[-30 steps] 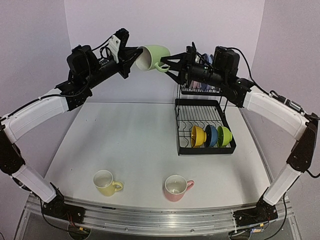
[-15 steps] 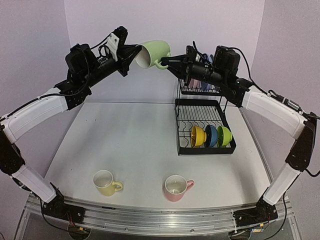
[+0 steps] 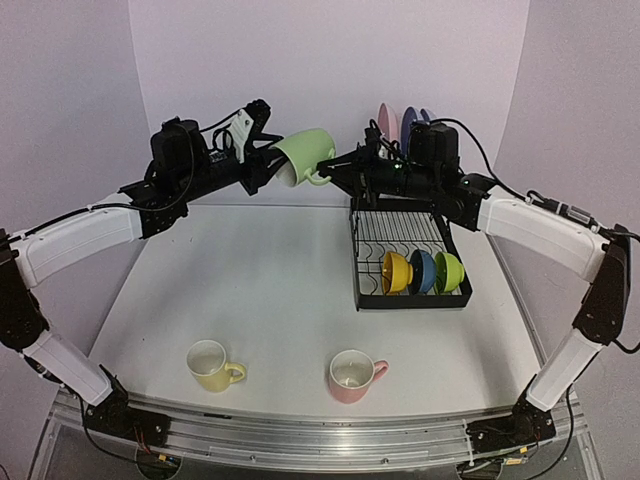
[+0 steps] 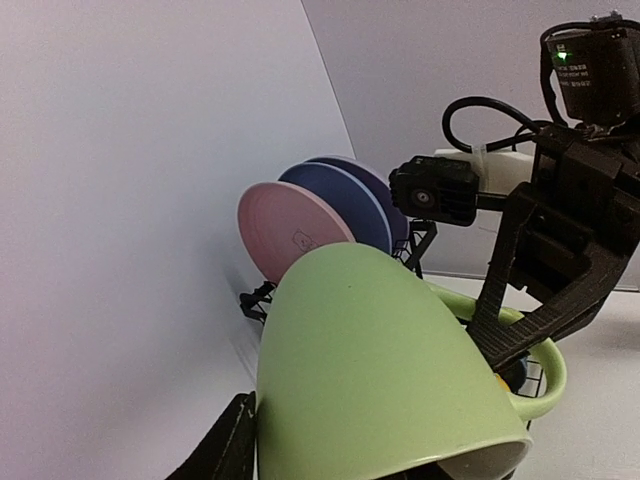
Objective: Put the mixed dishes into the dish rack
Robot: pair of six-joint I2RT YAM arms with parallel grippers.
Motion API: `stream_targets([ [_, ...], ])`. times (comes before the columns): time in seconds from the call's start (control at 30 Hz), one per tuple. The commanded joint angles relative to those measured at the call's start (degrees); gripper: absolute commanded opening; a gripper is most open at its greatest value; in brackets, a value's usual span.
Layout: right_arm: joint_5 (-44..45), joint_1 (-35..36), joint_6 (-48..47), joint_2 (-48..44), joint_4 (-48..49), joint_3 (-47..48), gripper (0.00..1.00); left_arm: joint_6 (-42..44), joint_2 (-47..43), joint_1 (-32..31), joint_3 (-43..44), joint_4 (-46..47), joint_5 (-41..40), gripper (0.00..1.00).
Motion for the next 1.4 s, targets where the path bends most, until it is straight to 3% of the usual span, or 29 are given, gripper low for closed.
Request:
stream_targets([
  [0.0,2.27,1.27,-3.88,-3.37,3.91,-0.06,0.00,1.53,-1.19,-0.75,-0.26,1.35,3.64,0.42],
  [0.2,9.23,1.29,-9.73,-6.48,-4.45,-1.42,0.00,6.53,-2.43,-0.59,-2.35,-4.23,7.54,0.73],
  [0.37,11.40,1.23,-12.17,-7.31,-8.86,-1.76,0.00,8.64,-3.04,-0.59,-3.13,-7.96,9.69,0.84],
  [0.6,14.83,1.25,-16.63,-7.74,-14.54,-1.15,0.00,8.61,-3.82,-0.59,-1.60,-10.98,14.03,0.88],
  [0.8,17.45,1.24,-26.22,-6.97,-22.26,2.05,0.00,5.51,-4.85,-0.59,-1.10,-11.43,14.18,0.88],
  [1.0,24.03,1.22,-48.12,-5.68,-34.23,4.56,0.00,2.36,-5.39,-0.59,0.49,-12.82,11.07,0.89],
  [1.17,27.09,1.14,-67.97,-4.32,-35.42,2.45,0.00,1.45,-6.34,-0.50,0.00,-13.35,8.19,0.89],
  [1.37,26.54,-1.86,-80.17,-0.08,-34.90,3.46,0.00,1.38,-7.30,-0.42,-1.03,-14.65,5.95,0.89],
])
